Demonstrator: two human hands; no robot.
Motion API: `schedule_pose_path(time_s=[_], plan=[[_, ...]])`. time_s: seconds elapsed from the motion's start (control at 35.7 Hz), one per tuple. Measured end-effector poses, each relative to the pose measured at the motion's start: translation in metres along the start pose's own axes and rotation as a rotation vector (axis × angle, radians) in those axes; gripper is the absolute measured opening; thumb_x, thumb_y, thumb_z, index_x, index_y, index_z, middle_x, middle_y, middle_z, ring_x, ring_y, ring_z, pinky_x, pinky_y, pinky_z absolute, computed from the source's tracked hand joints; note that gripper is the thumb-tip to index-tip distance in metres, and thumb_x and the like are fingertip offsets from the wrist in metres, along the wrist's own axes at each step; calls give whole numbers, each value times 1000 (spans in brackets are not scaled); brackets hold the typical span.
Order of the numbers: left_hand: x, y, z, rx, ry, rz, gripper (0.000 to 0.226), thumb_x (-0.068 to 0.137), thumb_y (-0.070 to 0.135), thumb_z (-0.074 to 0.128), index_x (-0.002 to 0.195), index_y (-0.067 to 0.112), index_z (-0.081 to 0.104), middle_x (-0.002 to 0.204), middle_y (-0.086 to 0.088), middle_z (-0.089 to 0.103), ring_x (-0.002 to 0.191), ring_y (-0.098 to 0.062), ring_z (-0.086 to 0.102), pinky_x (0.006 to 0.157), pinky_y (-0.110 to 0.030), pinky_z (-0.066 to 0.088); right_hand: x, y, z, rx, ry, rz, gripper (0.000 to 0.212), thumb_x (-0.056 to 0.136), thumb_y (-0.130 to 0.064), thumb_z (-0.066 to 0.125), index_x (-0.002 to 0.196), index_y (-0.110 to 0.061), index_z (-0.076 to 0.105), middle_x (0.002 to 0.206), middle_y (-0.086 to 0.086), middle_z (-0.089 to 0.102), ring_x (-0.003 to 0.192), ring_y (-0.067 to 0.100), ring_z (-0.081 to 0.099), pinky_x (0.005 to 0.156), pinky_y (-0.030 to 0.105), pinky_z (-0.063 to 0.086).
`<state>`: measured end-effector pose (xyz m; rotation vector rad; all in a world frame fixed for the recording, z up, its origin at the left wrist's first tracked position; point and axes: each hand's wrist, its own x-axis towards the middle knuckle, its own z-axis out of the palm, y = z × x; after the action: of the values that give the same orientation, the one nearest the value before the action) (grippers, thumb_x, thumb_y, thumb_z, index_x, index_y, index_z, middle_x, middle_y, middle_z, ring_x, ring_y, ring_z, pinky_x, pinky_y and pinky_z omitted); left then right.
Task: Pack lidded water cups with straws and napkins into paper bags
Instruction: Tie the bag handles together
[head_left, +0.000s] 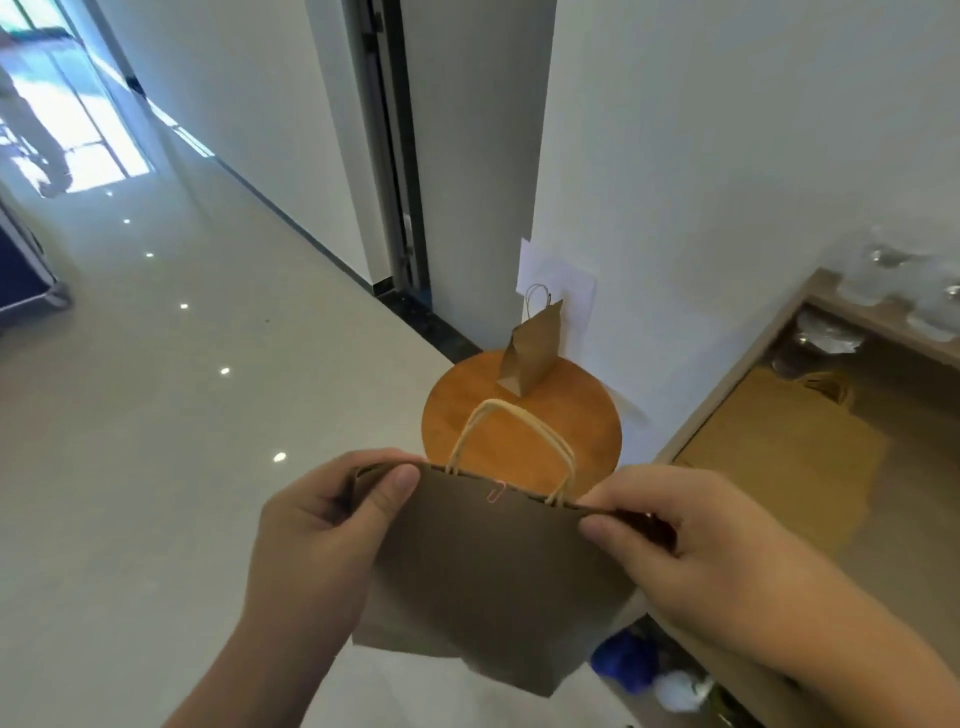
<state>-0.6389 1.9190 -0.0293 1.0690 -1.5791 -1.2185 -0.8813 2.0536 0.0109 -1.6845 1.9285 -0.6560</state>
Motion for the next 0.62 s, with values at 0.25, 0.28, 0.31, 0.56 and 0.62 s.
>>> schedule_pose_path(time_s=[0.25,0.28,0.31,0.56,0.62], plan=[[75,-52,-8,160,-214,12,27,89,26,80,90,53,80,88,25,79,95,4,72,79,-19,52,80,-16,40,2,-369,222,36,106,-56,57,78,-34,64,73,-4,66,64,10,63,63,26,52],[85,-56,-3,165,-231,7,23,90,32,79,90,55,79,89,26,78,95,4,71,77,-15,52,91,-14,40,25,-398,263,35,107,-55,55,83,-33,68,78,-3,70,69,11,67,68,26,56],[94,-59,2,179,-249,-4,16,89,42,76,91,58,77,90,28,77,96,6,70,73,-10,53,101,-10,38,42,-430,298,34,108,-54,53,92,-32,73,88,0,75,80,15,73,78,30,62],[212,-89,51,351,-395,-84,39,97,58,62,135,55,53,128,36,57,118,2,58,94,-26,47,229,71,18,17,-341,638,33,104,-42,54,94,-17,73,95,9,76,81,27,79,75,38,66],[243,-93,61,355,-389,-93,34,100,50,63,131,57,51,123,37,57,115,2,60,89,-22,49,270,97,14,78,-304,767,29,104,-25,49,104,-6,70,95,20,77,67,32,79,62,37,66]])
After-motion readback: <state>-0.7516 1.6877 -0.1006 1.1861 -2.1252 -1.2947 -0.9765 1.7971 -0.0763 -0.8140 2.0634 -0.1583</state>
